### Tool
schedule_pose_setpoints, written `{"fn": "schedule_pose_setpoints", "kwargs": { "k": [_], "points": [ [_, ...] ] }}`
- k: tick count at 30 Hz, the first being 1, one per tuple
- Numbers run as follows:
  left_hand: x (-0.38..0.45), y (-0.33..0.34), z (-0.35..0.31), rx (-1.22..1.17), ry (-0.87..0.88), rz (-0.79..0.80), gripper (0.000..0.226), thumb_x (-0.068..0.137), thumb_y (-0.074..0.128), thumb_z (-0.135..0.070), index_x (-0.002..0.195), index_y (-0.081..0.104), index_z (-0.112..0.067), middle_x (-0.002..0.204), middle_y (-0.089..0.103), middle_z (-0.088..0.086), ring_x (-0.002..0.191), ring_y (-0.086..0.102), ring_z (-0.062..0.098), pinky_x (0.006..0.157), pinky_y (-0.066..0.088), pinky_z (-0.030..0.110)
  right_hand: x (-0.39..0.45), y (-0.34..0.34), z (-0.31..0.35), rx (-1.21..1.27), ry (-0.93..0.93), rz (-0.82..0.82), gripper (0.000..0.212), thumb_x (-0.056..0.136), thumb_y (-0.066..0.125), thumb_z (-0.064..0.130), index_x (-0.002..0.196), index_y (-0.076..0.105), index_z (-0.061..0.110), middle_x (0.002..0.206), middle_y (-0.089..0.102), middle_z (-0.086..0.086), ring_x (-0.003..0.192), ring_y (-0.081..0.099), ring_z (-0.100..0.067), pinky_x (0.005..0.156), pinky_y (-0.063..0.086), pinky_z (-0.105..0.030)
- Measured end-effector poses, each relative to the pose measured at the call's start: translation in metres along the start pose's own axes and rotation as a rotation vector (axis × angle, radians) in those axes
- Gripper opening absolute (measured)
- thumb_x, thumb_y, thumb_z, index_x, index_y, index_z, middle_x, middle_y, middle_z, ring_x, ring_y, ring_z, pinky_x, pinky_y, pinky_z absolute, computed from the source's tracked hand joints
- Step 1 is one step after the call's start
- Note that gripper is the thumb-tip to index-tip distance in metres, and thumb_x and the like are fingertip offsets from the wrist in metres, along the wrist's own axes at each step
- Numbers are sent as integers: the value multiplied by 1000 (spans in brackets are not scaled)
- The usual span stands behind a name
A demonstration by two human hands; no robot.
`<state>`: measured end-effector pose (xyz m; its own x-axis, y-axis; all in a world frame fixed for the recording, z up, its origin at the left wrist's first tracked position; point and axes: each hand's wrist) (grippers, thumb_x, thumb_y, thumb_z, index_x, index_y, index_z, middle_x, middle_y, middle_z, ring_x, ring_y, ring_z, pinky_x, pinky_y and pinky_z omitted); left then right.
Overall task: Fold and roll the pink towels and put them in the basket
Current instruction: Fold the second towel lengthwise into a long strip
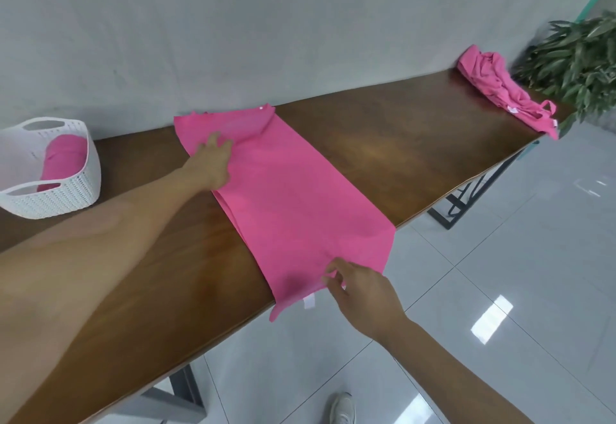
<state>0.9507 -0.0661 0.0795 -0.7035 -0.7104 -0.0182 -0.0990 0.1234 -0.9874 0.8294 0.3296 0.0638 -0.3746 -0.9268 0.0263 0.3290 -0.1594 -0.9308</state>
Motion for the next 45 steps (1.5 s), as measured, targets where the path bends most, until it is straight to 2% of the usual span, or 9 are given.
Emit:
{"fn": "schedule_pose_setpoints", "kwargs": {
  "k": [6,11,22,28,33,37,40,42,45],
  "points": [
    [-3,25,-28,-46,80,33,70,92,65,-22,151,33,-2,156,31,24,143,29,40,118,26,50,32,-18,-31,-1,47,39,13,103,45,31,106,57,26,90,69,8,79,66,-18,68,54,-38],
    [2,45,-59,-86,95,46,69,96,62,-31,154,31,-9,157,33,17,143,31,35,120,24,41,68,-38,-66,13,29,68,14,103,46,30,108,59,25,93,69,8,82,65,-17,71,53,-38],
    [2,54,-93,-45,-139,32,59,97,60,-28,150,39,-13,150,40,13,136,40,34,115,32,41,141,-65,-140,117,-135,101,11,100,50,24,100,60,27,82,61,16,76,61,-12,68,51,-35],
    [13,25,-86,28,-236,-122,55,95,60,-26,145,45,-10,148,43,16,137,39,36,116,30,45,180,-66,-159,180,-214,121,11,100,52,27,104,62,28,82,64,13,77,62,-10,69,53,-37],
    [47,-13,-75,109,-342,-216,58,95,59,-30,146,41,-7,150,42,17,136,40,37,110,36,48,210,-62,-162,242,-266,138,9,100,53,31,105,61,32,82,65,16,74,63,-5,68,55,-37],
    [82,-30,-54,106,-534,-113,62,97,56,-39,146,36,-6,147,42,18,134,41,39,106,39,49,230,-59,-162,263,-271,137,7,100,54,32,102,60,35,81,65,15,72,63,-2,66,55,-33],
    [97,-24,-38,9,-580,-23,48,96,56,-29,137,45,-8,135,49,18,125,49,39,99,47,49,243,-59,-162,238,-277,151,6,100,53,33,100,59,36,80,64,14,71,62,-5,65,54,-32],
    [102,-12,-39,-40,-523,-75,38,93,55,-16,131,54,-10,128,54,16,118,55,37,94,51,48,254,-59,-161,218,-277,153,6,100,54,33,98,58,36,80,64,14,71,62,-5,64,53,-31],
    [100,10,-60,-48,-375,-136,43,89,50,-1,129,59,-14,125,58,13,115,59,36,92,51,45,274,-61,-155,197,-281,154,8,100,53,31,97,58,37,79,65,16,72,63,-3,62,52,-26]
  ]
}}
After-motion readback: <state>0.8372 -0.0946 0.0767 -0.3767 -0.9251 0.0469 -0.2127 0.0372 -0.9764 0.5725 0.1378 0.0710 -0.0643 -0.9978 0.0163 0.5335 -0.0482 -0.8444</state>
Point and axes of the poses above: each hand's wrist, its own x-axis towards the middle knuckle, its own y-axis out of the palm, z = x × y
